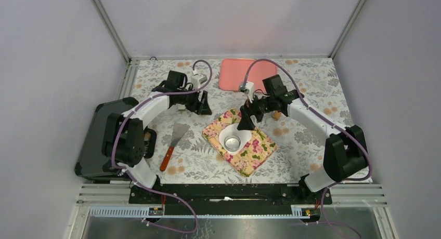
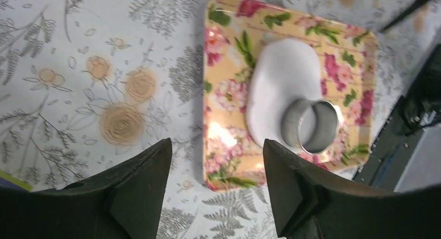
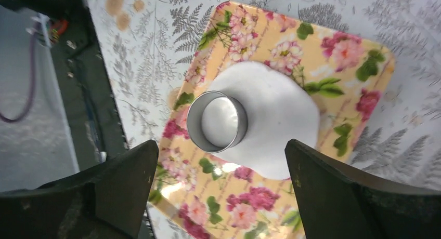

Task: Roll out the dumpling wrappers from the dough
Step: Press the dumpling wrapper on the work surface.

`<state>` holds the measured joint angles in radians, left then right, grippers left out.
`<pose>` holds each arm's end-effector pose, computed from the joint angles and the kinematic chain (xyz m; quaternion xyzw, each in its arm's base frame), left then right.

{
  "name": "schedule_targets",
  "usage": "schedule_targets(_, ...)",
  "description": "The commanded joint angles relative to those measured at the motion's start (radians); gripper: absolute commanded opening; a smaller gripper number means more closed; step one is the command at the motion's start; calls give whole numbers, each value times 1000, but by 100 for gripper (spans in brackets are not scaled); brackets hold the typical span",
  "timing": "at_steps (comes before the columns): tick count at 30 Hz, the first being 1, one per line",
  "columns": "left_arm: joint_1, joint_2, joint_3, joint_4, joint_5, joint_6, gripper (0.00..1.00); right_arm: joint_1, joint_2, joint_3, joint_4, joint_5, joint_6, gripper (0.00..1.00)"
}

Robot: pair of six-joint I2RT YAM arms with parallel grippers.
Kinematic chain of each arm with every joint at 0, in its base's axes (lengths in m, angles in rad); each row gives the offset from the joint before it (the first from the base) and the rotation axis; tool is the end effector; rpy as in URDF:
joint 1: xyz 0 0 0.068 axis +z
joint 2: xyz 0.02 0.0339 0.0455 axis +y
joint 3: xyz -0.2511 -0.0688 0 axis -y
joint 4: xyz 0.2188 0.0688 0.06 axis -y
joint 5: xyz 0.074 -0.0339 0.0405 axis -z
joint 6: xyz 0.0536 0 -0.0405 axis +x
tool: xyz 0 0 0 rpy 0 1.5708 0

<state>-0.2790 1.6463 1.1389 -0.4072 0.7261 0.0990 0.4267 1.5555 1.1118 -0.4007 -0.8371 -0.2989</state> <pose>0.3064 -0.1248 0.2196 0.2787 0.8477 -0.3619 0.2698 0.2680 0.1656 0.2427 -0.4381 0.7472 0.3999 0.2997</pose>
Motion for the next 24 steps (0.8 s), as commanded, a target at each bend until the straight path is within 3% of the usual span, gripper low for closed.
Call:
schedule_targets(1, -35, 123, 160, -45, -127, -2, 68, 113, -54, 85, -196, 198, -363, 100)
schedule_targets(4, -67, 229, 272, -134, -161, 15, 68, 198, -78, 60, -201, 230, -536, 100)
schedule_targets(8, -118, 283, 300, -142, -247, 21, 68, 254, -63, 60, -160, 185, -607, 100)
schedule_targets(16, -156, 335, 285, -122, -308, -8, 57, 328, 41, 89, -107, 235, -602, 99)
schedule_targets(24, -199, 385, 299, -123, -342, -7, 42, 353, 94, 80, -18, 285, -493, 97)
